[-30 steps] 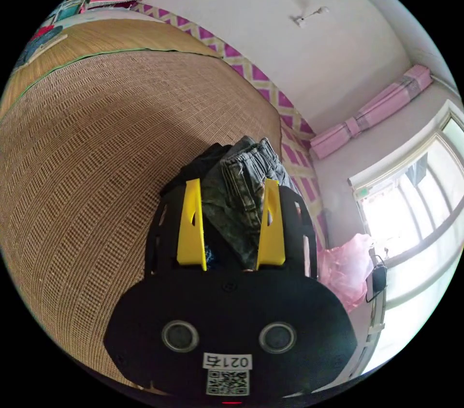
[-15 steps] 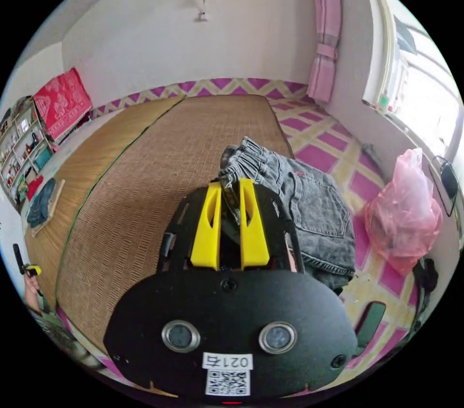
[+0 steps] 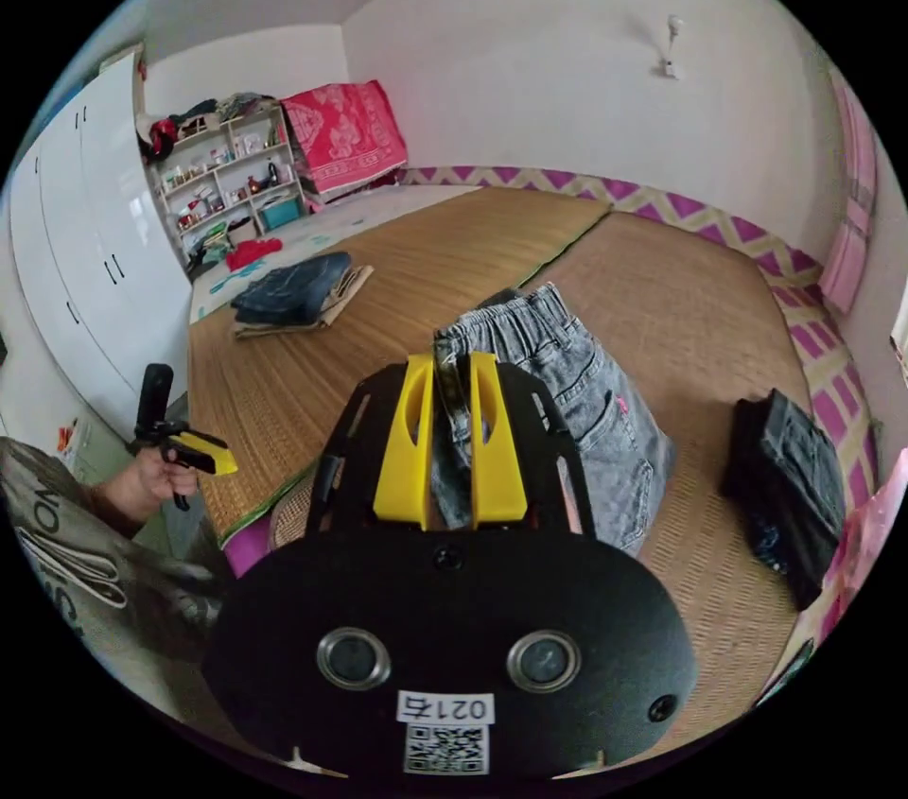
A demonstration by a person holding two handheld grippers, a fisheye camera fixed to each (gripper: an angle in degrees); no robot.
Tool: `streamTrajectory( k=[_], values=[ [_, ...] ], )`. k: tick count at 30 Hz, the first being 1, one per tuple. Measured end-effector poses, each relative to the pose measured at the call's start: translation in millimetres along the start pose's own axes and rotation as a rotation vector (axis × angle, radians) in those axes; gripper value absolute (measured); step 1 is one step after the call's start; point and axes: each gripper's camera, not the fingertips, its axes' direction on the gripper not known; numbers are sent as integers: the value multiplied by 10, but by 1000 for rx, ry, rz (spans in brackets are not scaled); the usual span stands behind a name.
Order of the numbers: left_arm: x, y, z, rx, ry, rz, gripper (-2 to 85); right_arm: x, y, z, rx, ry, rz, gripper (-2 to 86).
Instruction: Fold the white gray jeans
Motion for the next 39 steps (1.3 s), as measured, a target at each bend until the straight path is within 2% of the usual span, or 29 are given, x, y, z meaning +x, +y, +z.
streamTrajectory(
  k=[3,6,11,13,15,18,20,23,25,26,27,31,33,36,39],
  values=[
    [60,123,-231,28,10,-15,-9,-583,10,634,-112,-127,3,60],
    [118,233,-543,60,-29,-10,-9,-1180,-78,616,-40,-32,-59,61],
    [-65,355,-982,139,-46,-65,-9,-1758,-56,1006,-165,-101,-127,72],
    [-106,382,-1067,162,-31,-79,-9,-1722,11,852,-107,-102,-125,81],
    [-112,417,-1131,182,-25,-82,-9,-1727,45,574,-65,-60,-157,99],
    [-134,479,-1176,200,-28,-97,-9,-1965,77,498,-110,19,-270,133],
    [-153,492,-1155,206,-14,-110,-9,-2085,127,511,-122,77,-319,131],
    [-107,480,-1098,205,-8,-110,-9,-2075,244,530,-91,211,-346,83],
    [-40,472,-1061,200,-11,-105,-9,-1880,271,366,-65,166,-320,61],
    [16,464,-1033,194,-20,-98,-9,-1612,242,118,-28,94,-237,52],
    [43,458,-1017,190,-28,-96,-9,-1251,219,-234,27,22,-133,47],
    [247,352,-822,152,-60,-54,-9,76,442,-1668,220,-62,138,42],
    [326,277,-676,138,-72,-35,-9,1001,905,-2665,330,-39,287,42],
    [450,142,-344,123,-132,-19,-9,2088,1718,-3606,402,-10,482,42],
    [546,-55,149,73,-120,-1,-9,2998,2690,-4078,374,122,676,43]
  ],
)
